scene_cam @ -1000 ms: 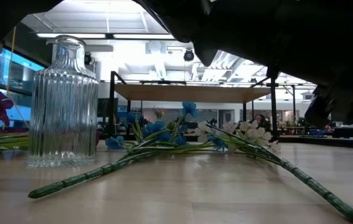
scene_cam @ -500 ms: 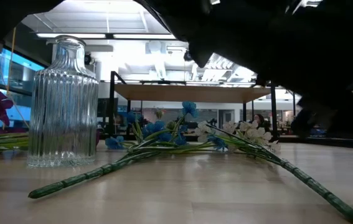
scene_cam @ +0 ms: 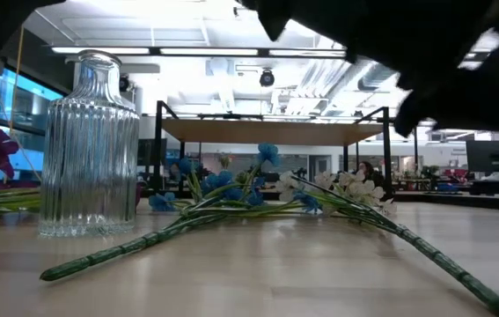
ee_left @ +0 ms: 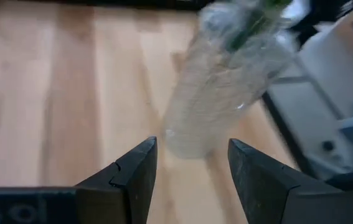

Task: Pick and place flowers into a vace then onto a shelf
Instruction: Put the purple flowers into the left transparent vase

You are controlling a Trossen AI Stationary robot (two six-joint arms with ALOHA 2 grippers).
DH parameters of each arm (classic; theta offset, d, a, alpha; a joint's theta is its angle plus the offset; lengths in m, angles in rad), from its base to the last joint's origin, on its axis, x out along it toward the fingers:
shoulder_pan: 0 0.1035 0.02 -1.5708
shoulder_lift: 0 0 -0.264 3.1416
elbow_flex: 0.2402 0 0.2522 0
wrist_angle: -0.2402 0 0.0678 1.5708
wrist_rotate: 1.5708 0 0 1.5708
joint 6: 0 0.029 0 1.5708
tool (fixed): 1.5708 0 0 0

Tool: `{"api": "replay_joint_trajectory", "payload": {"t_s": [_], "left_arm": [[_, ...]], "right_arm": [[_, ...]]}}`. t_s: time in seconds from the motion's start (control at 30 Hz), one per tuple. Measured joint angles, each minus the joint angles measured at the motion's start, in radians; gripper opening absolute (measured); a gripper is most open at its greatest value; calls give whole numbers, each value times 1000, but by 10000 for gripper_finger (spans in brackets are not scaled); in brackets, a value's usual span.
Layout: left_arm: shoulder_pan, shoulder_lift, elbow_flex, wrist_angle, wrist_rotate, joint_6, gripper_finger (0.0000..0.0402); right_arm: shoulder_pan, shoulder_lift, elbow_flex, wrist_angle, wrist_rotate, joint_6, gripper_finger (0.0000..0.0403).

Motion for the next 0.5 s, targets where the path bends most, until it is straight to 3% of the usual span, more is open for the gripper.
{"api": "replay_joint_trajectory", "payload": {"t_s": [0.5], "left_arm": [[-18,-49,-1,-292,-76,12,230]], "right_arm": [[0,0,0,6,-19,0,134]]}}
